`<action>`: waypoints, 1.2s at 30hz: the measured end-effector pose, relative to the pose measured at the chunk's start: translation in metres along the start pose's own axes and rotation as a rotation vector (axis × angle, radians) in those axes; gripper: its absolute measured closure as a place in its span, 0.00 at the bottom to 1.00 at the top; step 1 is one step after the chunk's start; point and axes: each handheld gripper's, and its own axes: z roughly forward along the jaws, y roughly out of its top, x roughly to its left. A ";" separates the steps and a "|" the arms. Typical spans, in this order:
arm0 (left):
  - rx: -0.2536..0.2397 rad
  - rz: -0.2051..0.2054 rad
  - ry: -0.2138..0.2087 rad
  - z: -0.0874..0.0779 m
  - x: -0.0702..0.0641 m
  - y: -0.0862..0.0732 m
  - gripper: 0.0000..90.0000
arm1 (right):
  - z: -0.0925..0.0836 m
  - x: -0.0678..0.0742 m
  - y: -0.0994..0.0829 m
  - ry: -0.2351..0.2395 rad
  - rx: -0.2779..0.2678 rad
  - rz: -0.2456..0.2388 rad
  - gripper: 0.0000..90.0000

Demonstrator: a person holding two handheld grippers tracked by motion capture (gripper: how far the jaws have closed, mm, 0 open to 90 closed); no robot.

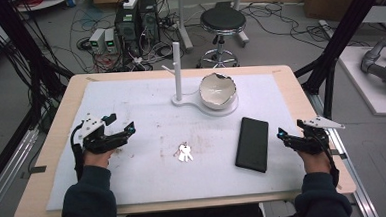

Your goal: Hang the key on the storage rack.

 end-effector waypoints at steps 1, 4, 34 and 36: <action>0.004 0.005 -0.001 0.001 0.000 0.000 0.24 | 0.000 0.000 0.000 0.001 0.000 0.000 0.23; 0.001 -0.004 0.003 0.002 -0.003 -0.001 0.24 | 0.000 0.000 -0.001 -0.005 0.002 -0.004 0.23; 0.151 0.037 -0.324 0.048 -0.061 -0.005 0.47 | -0.005 0.001 -0.004 -0.009 0.006 0.008 0.24; 0.180 0.043 -0.343 0.054 -0.071 -0.006 0.52 | -0.005 0.002 -0.004 -0.009 0.006 0.005 0.23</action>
